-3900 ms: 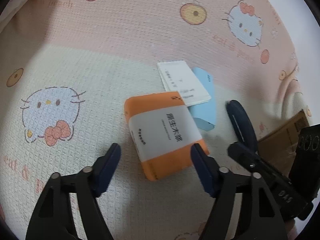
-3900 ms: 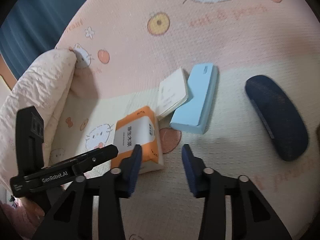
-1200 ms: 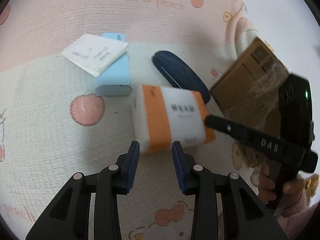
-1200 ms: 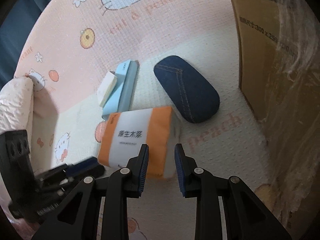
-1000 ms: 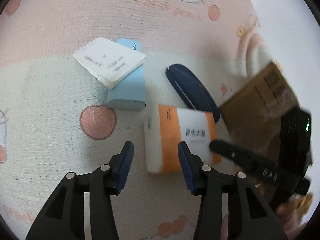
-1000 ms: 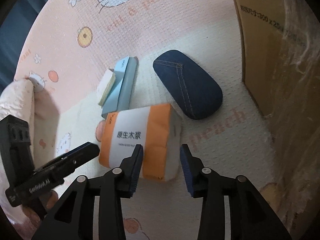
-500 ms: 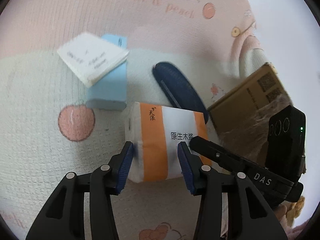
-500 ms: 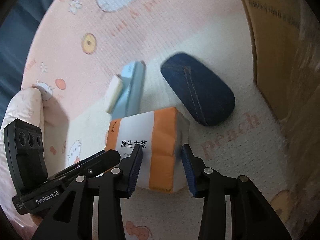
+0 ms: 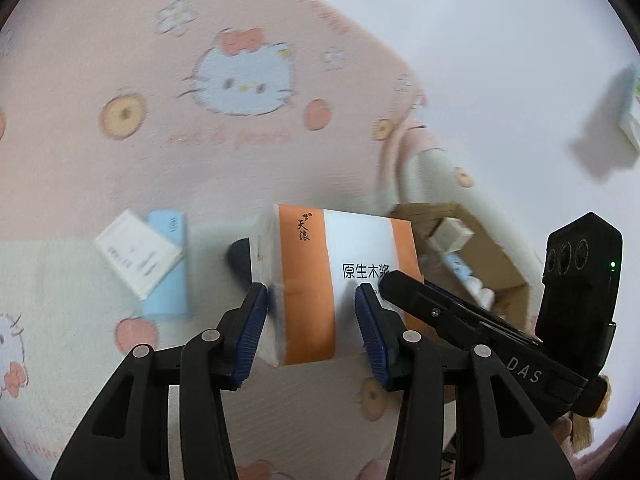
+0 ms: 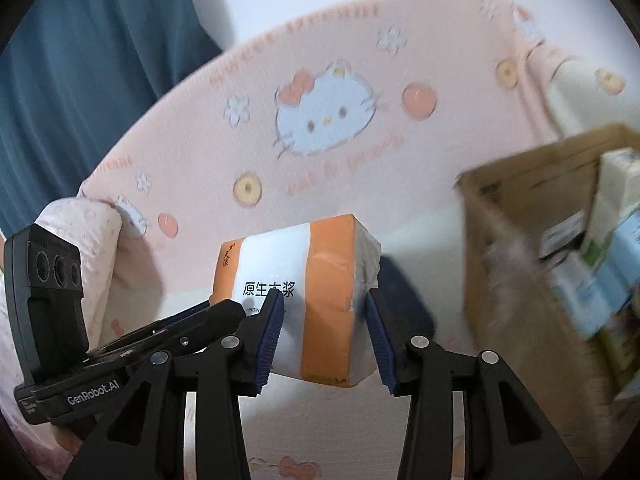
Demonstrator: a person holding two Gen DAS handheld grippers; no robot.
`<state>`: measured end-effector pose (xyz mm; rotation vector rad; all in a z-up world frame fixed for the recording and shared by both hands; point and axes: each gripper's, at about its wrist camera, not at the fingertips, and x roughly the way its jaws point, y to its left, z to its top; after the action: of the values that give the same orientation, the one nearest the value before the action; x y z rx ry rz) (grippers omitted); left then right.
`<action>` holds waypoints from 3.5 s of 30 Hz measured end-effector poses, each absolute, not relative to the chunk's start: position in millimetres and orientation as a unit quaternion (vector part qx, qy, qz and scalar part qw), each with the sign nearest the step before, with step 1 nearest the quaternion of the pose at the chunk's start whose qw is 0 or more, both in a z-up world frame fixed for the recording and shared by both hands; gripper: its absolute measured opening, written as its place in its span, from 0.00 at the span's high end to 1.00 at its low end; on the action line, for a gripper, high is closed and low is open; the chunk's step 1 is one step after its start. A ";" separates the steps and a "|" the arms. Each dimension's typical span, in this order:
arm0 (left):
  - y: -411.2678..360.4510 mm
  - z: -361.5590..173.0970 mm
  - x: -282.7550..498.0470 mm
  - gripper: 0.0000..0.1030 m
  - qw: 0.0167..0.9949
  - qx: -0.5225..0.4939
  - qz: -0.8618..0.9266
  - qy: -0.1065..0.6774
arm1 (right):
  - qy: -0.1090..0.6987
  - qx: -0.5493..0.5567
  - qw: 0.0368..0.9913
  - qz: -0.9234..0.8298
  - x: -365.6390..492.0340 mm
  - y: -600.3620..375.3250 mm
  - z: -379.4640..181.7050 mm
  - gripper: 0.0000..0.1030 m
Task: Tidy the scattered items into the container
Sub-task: 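Lift the tissue pack with the right gripper and carry it to the cardboard box, then lower the tissue pack into the box and open the right gripper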
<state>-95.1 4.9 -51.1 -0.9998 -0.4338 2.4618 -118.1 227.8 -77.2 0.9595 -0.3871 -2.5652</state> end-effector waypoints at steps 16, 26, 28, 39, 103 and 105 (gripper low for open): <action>133.1 9.5 -94.9 0.52 0.345 -0.332 0.871 -0.113 | -0.214 0.304 0.111 -0.922 -82.9 370.2 -23.4 0.60; 196.7 -1.6 -107.2 0.52 0.395 -0.386 0.829 -0.085 | -0.261 0.382 0.109 -0.880 -98.2 446.5 -41.9 0.60; 206.6 -4.9 -108.1 0.52 0.397 -0.400 0.823 -0.073 | -0.288 0.404 0.111 -0.861 -106.2 461.2 -50.6 0.60; 252.8 -15.9 -109.4 0.52 0.407 -0.471 0.782 0.044 | -0.256 0.494 0.088 -0.827 -130.7 477.3 -58.2 0.60; 304.5 -58.1 -222.1 0.58 0.329 -0.678 0.649 0.100 | 0.011 0.695 0.020 -0.718 -183.1 469.0 -47.7 0.76; 311.9 -57.3 -220.3 0.57 0.330 -0.677 0.649 0.107 | 0.003 0.688 0.017 -0.725 -187.4 475.8 -38.8 0.76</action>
<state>-220.3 311.9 -57.3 -1.7715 0.2788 1.6963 -187.4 475.8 -38.8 2.1400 0.0108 -2.2546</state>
